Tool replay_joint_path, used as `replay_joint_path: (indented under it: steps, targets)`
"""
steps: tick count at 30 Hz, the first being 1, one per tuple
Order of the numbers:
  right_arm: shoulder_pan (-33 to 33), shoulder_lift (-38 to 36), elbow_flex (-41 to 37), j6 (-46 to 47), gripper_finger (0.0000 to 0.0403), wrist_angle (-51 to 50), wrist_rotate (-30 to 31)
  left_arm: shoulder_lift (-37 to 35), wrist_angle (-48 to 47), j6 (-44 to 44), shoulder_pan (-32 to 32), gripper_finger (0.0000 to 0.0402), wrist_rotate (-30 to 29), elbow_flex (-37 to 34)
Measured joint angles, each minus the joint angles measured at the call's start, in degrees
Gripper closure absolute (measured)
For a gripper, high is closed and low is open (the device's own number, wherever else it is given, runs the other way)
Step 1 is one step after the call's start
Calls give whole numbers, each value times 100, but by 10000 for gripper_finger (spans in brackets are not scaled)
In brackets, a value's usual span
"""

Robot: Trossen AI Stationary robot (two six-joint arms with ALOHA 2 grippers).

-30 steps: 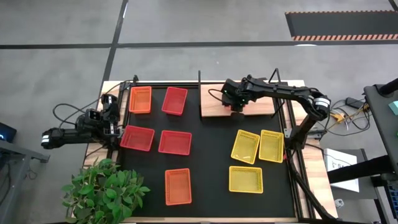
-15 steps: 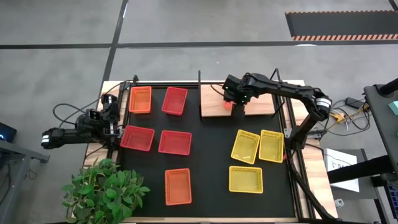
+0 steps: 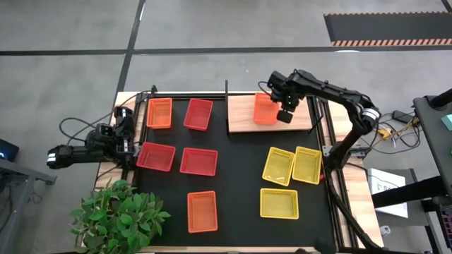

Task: Stack baskets on shelf by color
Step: Put the middle orange bin on the shelf

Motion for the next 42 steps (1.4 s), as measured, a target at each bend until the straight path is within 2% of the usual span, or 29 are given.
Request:
replay_joint_path:
  steps: [4,10,15,17,20,25,30,38,42]
  targets:
    - [-222,81,-323,-358,391,580,-147,-2,39,40,-2,402,1,3]
    - [-321,102,-562,-815,392,1851,-1080,-2,77,46,-2,402,2,7]
    - [-289,102,-525,-998,392,2531,-1570,-2,164,170,0,402,0,7]
    - [-289,102,-467,-1013,392,2505,-1541,-2,159,197,0,402,0,7]
    - [-293,102,-396,-954,392,2430,-1119,-2,160,199,-2,402,0,7]
    - [-215,100,-257,-977,392,2565,-1040,-2,161,199,-1,402,0,7]
    - [233,25,40,-1105,392,2674,-1043,-2,161,199,0,402,1,5]
    - [1173,284,82,-1088,392,3571,-1056,-2,159,199,0,402,1,4]
    - [1274,617,82,-1116,392,3601,-536,-2,159,199,-2,402,0,4]
